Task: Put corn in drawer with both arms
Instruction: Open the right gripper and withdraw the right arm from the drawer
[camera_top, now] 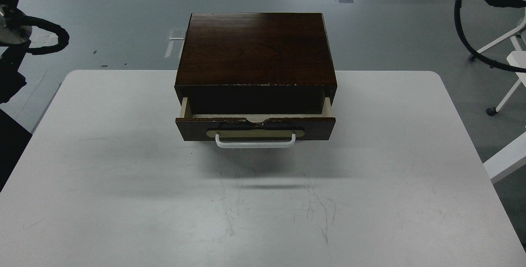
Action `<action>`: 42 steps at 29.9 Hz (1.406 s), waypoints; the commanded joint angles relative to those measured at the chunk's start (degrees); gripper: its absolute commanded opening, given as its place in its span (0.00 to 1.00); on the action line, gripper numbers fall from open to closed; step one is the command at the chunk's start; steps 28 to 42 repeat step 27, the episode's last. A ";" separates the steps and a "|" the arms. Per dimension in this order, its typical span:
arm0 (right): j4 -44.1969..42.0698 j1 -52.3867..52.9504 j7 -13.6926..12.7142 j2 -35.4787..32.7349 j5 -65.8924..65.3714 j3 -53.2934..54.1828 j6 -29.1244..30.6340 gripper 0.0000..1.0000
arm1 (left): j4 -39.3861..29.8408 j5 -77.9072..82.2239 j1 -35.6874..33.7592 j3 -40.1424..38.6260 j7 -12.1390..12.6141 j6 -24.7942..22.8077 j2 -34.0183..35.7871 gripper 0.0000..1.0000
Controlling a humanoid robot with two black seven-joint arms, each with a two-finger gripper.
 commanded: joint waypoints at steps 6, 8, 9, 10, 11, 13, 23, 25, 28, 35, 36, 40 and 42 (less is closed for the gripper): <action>-5.92 -11.04 -0.43 0.87 26.18 7.18 0.82 1.00 | 0.04 -0.61 2.07 -0.78 0.01 0.00 -0.91 0.98; -5.92 -13.59 -0.43 1.57 30.40 9.38 0.82 1.00 | 0.13 -0.79 2.24 -0.78 0.10 0.00 -0.74 0.98; -5.92 -15.42 -0.43 1.75 32.85 11.30 0.82 1.00 | 0.22 -0.88 2.16 -0.78 0.10 0.00 -0.56 0.98; -5.84 -17.44 -0.51 1.75 35.05 13.50 0.82 1.00 | 0.22 -0.88 2.16 -0.78 0.19 0.00 -0.56 0.98; -5.84 -18.51 -0.60 1.75 35.68 14.56 0.91 1.00 | 0.22 -0.88 2.16 -0.78 0.19 0.00 -0.56 0.98; -5.75 -21.22 -0.60 2.18 36.04 17.28 1.09 1.00 | 0.13 -0.88 2.24 -0.78 0.19 0.00 -1.00 0.98; -6.19 -23.53 0.71 2.63 35.51 18.18 1.70 1.00 | 1.36 -2.19 3.29 -0.87 0.19 0.00 -1.62 0.98; -6.19 -23.88 0.98 1.31 35.51 18.09 1.88 1.00 | 1.36 -3.08 3.74 -0.87 0.19 0.00 -1.61 0.98; -6.27 -24.40 0.98 0.78 35.51 18.09 1.79 1.00 | 1.36 -3.34 4.17 -0.87 0.28 0.00 -1.70 0.98; -6.27 -24.40 0.98 0.78 35.51 18.09 1.79 1.00 | 1.36 -3.34 4.17 -0.87 0.28 0.00 -1.70 0.98; -6.27 -24.40 0.98 0.78 35.51 18.09 1.79 1.00 | 1.36 -3.34 4.17 -0.87 0.28 0.00 -1.70 0.98; -6.27 -24.40 0.98 0.78 35.51 18.09 1.79 1.00 | 1.36 -3.34 4.17 -0.87 0.28 0.00 -1.70 0.98; -6.27 -24.40 0.98 0.78 35.51 18.09 1.79 1.00 | 1.36 -3.34 4.17 -0.87 0.28 0.00 -1.70 0.98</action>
